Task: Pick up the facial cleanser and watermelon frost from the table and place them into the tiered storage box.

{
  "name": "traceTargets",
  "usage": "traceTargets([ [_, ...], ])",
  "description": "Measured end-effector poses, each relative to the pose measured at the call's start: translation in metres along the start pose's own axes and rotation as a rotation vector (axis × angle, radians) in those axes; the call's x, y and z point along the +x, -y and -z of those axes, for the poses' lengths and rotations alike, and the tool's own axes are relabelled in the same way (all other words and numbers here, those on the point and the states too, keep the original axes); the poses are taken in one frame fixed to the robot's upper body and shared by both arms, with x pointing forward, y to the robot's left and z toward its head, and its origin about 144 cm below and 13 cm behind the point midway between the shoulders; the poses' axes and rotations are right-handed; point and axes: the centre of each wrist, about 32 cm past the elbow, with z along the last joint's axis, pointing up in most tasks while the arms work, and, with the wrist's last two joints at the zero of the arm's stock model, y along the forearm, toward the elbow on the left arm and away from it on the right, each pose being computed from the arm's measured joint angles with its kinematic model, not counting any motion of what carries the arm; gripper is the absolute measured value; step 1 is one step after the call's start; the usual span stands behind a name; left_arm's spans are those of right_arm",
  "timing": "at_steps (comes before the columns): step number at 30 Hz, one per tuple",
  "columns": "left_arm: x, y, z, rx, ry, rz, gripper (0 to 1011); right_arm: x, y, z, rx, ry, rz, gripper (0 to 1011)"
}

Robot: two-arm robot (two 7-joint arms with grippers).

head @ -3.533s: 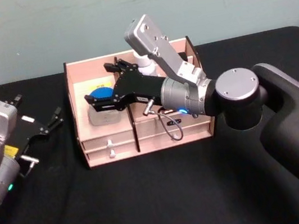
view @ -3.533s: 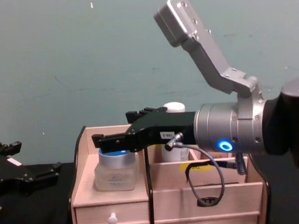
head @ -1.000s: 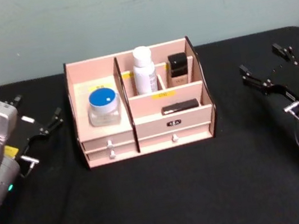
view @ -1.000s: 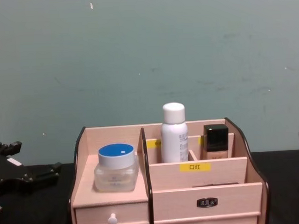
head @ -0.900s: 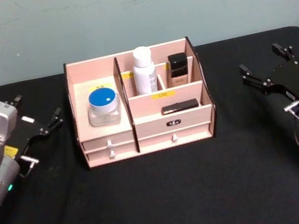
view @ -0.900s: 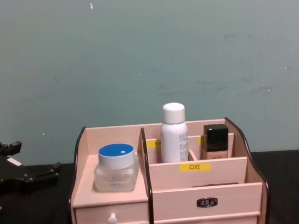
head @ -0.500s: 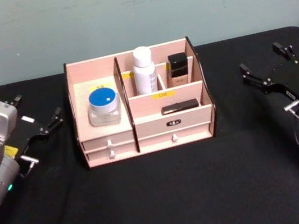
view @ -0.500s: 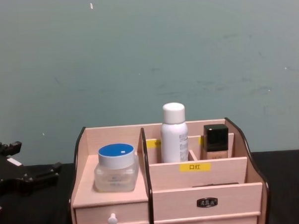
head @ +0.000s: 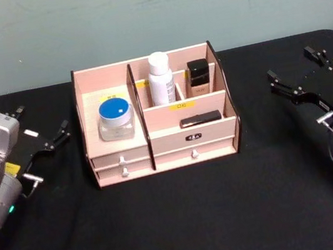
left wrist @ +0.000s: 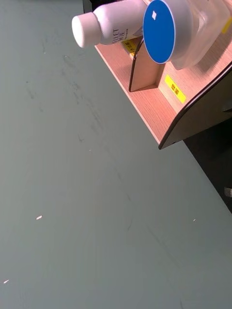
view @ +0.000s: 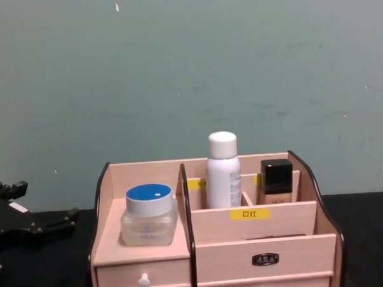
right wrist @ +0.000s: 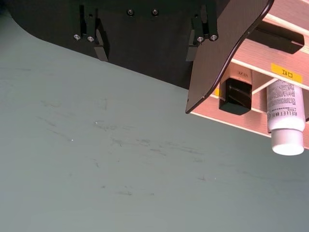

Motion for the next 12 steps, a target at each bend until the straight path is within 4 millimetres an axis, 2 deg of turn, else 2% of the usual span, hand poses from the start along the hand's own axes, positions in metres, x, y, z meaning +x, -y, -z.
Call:
traceTargets([
  [12,0.0000,0.0000,0.0000,0.000,0.000,0.000,1010,0.0000,0.0000,-0.0003,0.001,0.000,0.000,1002],
])
